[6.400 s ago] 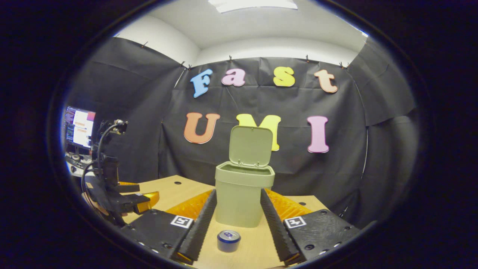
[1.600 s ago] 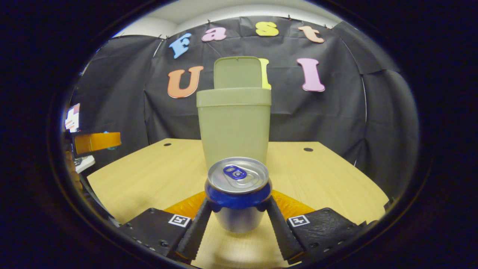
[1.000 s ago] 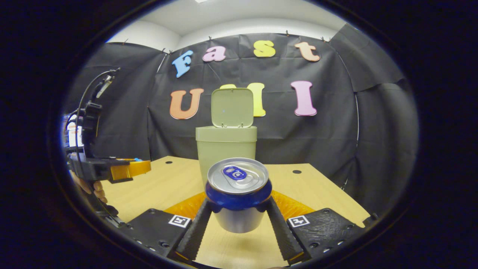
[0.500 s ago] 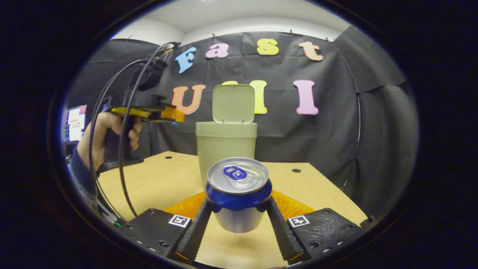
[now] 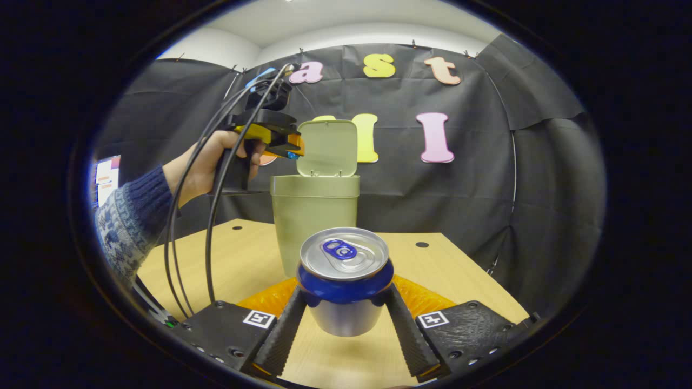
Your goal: Press the lid of the desktop garbage bin to open it, pick up the crumpled paper on the desktop and throw it into the bin, then pick up the pop can on the desktop and drop it into the bin, and finally close the garbage bin lid.
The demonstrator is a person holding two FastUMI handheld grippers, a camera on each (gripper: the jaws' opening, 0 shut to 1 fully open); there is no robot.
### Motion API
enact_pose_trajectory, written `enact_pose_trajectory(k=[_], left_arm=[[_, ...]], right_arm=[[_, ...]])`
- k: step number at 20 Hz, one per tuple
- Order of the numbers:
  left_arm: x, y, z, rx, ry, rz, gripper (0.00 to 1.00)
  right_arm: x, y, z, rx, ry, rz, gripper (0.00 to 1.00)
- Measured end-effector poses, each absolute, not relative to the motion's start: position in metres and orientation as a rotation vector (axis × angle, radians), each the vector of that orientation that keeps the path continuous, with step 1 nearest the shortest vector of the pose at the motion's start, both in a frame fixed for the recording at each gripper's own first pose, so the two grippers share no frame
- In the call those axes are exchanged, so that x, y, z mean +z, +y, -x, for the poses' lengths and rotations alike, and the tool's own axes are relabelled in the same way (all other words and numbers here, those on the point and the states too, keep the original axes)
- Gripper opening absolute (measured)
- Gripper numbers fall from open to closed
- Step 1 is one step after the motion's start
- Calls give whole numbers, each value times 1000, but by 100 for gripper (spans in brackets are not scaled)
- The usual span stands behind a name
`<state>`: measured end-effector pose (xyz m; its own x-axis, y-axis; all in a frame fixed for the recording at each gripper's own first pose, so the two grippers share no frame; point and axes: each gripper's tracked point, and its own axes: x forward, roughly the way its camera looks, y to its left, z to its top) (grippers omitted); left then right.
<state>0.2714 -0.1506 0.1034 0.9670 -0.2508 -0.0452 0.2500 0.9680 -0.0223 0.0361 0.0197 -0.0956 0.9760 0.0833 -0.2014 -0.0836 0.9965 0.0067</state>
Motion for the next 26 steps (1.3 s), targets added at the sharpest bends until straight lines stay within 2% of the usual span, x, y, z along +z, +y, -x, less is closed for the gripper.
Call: enact_pose_trajectory(k=[9,10,11,12,13,16,19,20,21,26], left_arm=[[79,-180,-281,-294,129,70,43],[77,-179,-279,-295,133,67,58],[77,-179,-276,-295,138,61,56],[77,-179,-274,-300,138,55,63],[79,-178,-272,-304,128,53,77],[84,-171,-263,-287,99,51,89],[90,-167,-249,-297,66,12,97],[92,-160,-242,-285,54,-4,91],[96,-153,-235,-277,34,-17,98],[95,-131,-191,-270,8,-19,98]], right_arm=[[-85,-1,-35,74,184,-10,80],[-87,2,-34,83,190,-12,80],[-88,5,-34,94,195,-14,80],[-89,7,-33,99,202,-14,80],[-90,7,-33,99,205,-10,81],[-93,9,-35,96,209,13,81],[-98,12,-36,99,221,24,80],[-100,15,-36,108,227,26,80],[-102,18,-36,114,233,25,80],[-108,24,-37,124,251,38,80]])
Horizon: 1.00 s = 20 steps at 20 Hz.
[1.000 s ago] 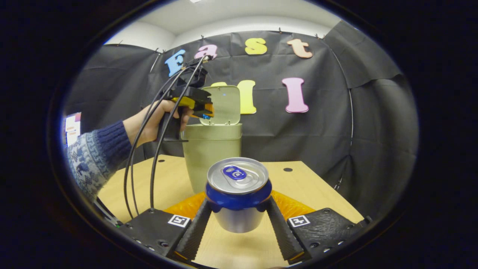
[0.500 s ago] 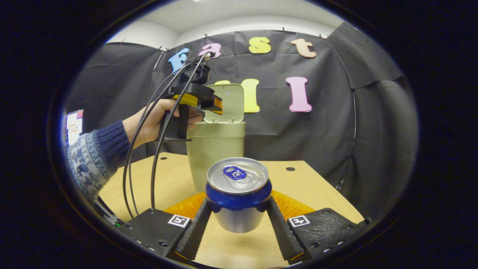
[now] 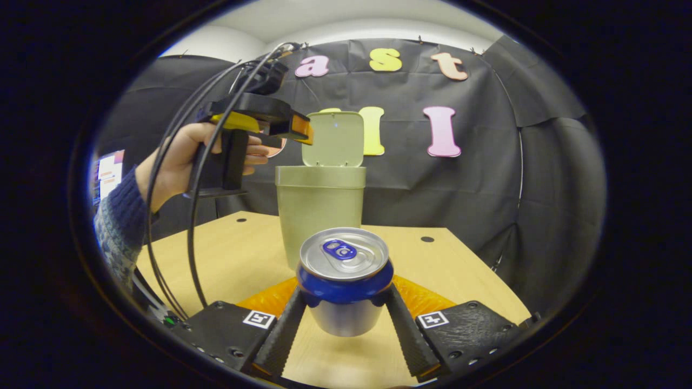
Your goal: Press the lid of the desktop garbage bin to open it, pick up the crumpled paper on the desktop and throw it into the bin, then pick up the pop can on the desktop and drop it into the bin, and finally close the garbage bin lid.
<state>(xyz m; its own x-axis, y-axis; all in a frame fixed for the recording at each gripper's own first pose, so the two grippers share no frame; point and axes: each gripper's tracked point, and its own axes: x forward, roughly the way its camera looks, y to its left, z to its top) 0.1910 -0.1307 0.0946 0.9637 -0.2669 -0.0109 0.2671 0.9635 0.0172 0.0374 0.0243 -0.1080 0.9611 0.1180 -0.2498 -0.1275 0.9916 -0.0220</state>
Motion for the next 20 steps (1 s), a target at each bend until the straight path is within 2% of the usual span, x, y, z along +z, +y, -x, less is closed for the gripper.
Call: enact_pose_trajectory(k=[3,6,12,20], left_arm=[[88,-115,-165,-255,-13,-55,98],[61,-98,-142,-246,32,-26,98],[35,-38,-114,-89,0,-43,98],[2,-4,-68,-31,-10,-23,98]], right_arm=[[-108,30,-35,128,245,56,80],[-113,37,-33,138,250,72,81],[-126,57,-31,158,284,97,81],[-143,84,-24,209,312,137,80]])
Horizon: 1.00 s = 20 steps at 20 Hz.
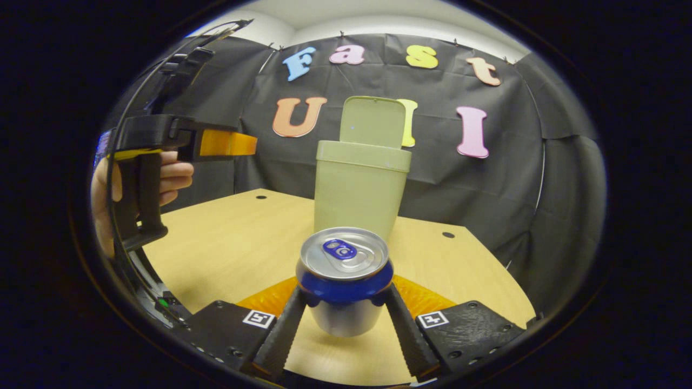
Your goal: Press the lid of the desktop garbage bin to open it, pick up the crumpled paper on the desktop and throw it into the bin, then pick up the pop can on the desktop and drop it into the bin, and finally close the garbage bin lid.
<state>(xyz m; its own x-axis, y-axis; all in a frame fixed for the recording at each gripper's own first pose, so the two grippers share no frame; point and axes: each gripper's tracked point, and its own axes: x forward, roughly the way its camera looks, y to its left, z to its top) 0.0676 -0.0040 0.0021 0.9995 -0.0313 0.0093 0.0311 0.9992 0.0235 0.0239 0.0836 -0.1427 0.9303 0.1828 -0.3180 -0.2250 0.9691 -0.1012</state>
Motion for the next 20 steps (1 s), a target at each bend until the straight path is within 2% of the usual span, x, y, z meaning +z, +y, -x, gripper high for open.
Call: enact_pose_trajectory(k=[8,14,20], left_arm=[[1,-1,-48,-49,-32,-16,98],[-2,-1,-49,-71,-19,-12,98],[-2,-1,-49,-96,-9,-6,99]], right_arm=[[-125,106,-12,223,294,135,81],[-46,122,-29,267,207,128,80],[49,106,-84,186,109,116,80]])
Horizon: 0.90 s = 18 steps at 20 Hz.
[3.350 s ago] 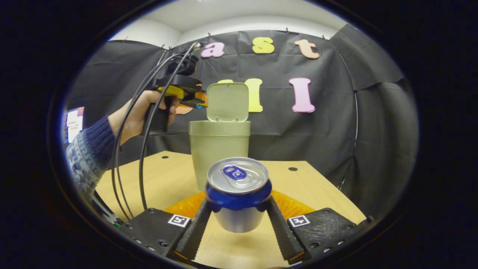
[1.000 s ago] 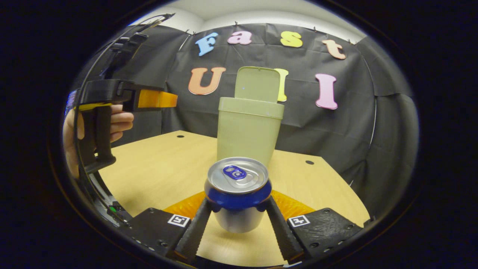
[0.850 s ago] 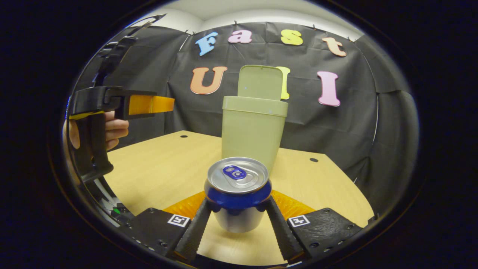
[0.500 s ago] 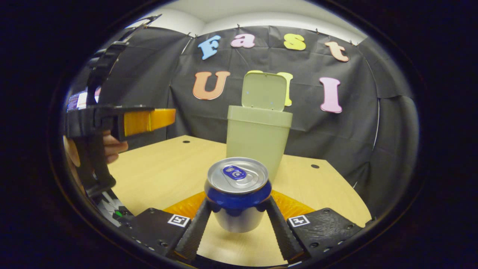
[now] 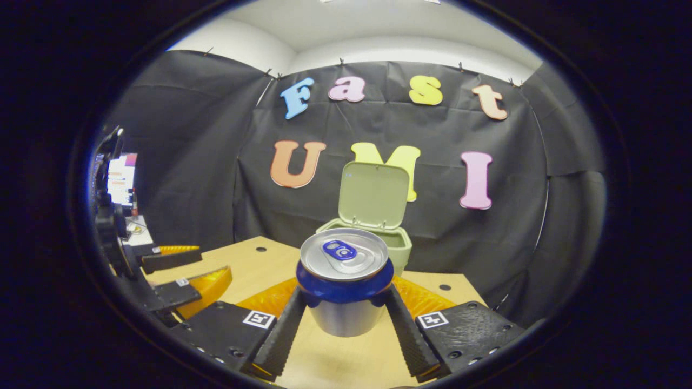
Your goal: Press the lid of the desktop garbage bin to open it, pick up the crumpled paper on the desktop and throw it into the bin, then pick up the pop can on the desktop and drop it into the bin, and finally close the garbage bin lid.
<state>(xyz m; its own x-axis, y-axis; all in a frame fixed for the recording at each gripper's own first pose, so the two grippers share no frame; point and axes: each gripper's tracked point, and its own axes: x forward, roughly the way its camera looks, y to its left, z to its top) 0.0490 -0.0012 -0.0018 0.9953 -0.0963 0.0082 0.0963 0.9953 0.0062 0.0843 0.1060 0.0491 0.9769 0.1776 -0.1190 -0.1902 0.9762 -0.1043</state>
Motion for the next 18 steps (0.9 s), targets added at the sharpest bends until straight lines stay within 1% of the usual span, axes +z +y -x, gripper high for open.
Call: enact_pose_trajectory(k=[1,3,6,9,13,15,18], left_arm=[[-2,0,-49,-95,-5,-7,98],[-3,3,-51,-97,-3,1,98],[-8,4,-55,-113,15,15,98],[-13,7,-59,-110,31,19,98],[-10,18,-59,-95,37,31,99],[-4,25,-56,-79,20,35,98],[0,33,-56,-65,3,29,98]], right_arm=[[61,98,-96,158,103,102,81],[84,100,-122,148,102,84,81],[104,94,-166,96,144,83,80],[119,106,-216,89,160,92,80],[108,132,-275,115,225,59,80],[98,136,-302,99,255,60,81],[70,144,-326,103,326,68,81]])
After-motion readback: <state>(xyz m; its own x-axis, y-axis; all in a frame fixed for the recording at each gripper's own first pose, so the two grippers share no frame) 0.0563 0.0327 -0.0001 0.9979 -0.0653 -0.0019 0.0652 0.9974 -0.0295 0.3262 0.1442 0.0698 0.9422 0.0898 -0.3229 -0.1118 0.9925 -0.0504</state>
